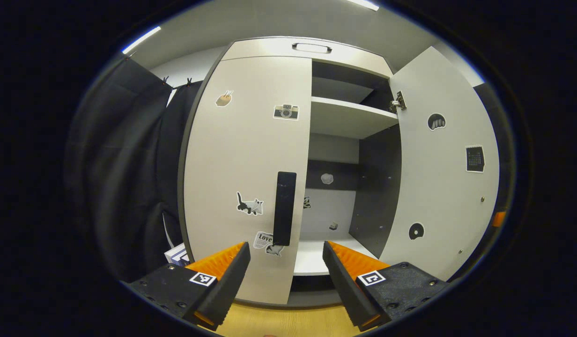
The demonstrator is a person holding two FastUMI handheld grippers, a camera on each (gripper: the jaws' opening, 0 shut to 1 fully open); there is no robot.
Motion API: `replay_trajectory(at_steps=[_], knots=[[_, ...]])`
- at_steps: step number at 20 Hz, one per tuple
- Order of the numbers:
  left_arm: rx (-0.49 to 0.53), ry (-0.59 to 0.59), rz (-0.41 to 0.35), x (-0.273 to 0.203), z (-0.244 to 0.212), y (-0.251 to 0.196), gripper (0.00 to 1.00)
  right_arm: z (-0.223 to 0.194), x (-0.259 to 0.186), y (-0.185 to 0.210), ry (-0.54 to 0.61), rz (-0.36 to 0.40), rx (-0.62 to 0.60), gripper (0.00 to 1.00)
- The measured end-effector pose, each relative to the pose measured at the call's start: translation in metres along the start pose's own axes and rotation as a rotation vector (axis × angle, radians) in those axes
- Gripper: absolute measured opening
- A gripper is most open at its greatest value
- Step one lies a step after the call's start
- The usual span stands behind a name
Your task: Open the right door of the double-door shoe cabinet with the right hand, and open the left door with the left hand.
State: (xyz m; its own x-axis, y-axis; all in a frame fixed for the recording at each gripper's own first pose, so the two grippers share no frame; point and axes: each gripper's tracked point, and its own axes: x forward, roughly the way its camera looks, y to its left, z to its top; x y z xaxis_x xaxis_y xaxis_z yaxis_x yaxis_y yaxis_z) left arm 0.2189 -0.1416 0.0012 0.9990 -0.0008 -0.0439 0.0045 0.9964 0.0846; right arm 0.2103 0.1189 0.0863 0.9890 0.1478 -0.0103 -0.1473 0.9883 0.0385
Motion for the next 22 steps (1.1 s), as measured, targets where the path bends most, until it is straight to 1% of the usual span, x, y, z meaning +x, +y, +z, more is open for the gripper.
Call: replay_trajectory(at_steps=[3, 4, 6, 8, 12, 15, 18, 19, 20, 21, 22], knots=[[0.006, -0.004, 0.013, 0.023, 0.005, 0.007, 0.95, 0.007, 0.004, -0.014, -0.033, -0.049, -0.043, 0.92], [0.011, -0.002, 0.018, 0.031, 0.004, 0.010, 0.95, 0.009, 0.006, -0.016, -0.040, -0.053, -0.047, 0.99], [0.013, -0.001, 0.031, 0.044, 0.005, 0.015, 0.95, 0.009, 0.006, -0.014, -0.046, -0.049, -0.038, 0.99], [0.017, -0.002, 0.032, 0.056, 0.006, 0.019, 0.95, 0.011, 0.006, -0.014, -0.054, -0.055, -0.027, 0.89], [0.029, -0.003, 0.031, 0.083, 0.009, 0.022, 0.95, 0.011, 0.008, -0.017, -0.053, -0.076, -0.006, 0.89], [0.039, 0.017, 0.023, 0.100, 0.002, 0.021, 0.95, 0.009, 0.008, -0.018, -0.047, -0.088, 0.004, 0.89], [0.019, 0.052, 0.026, 0.113, -0.012, 0.023, 0.94, 0.006, 0.008, -0.023, -0.040, -0.116, -0.006, 0.89], [0.019, 0.054, 0.028, 0.114, -0.014, 0.023, 0.92, 0.005, 0.007, -0.022, -0.035, -0.115, -0.003, 0.89], [0.029, 0.050, 0.032, 0.115, -0.014, 0.024, 0.88, 0.004, 0.007, -0.020, -0.030, -0.111, 0.001, 0.99], [0.037, 0.048, 0.026, 0.115, -0.014, 0.022, 0.83, 0.002, 0.007, -0.019, -0.024, -0.108, 0.004, 0.99], [0.041, 0.051, 0.015, 0.116, -0.015, 0.020, 0.73, 0.002, 0.007, -0.018, -0.022, -0.108, 0.005, 0.99]])
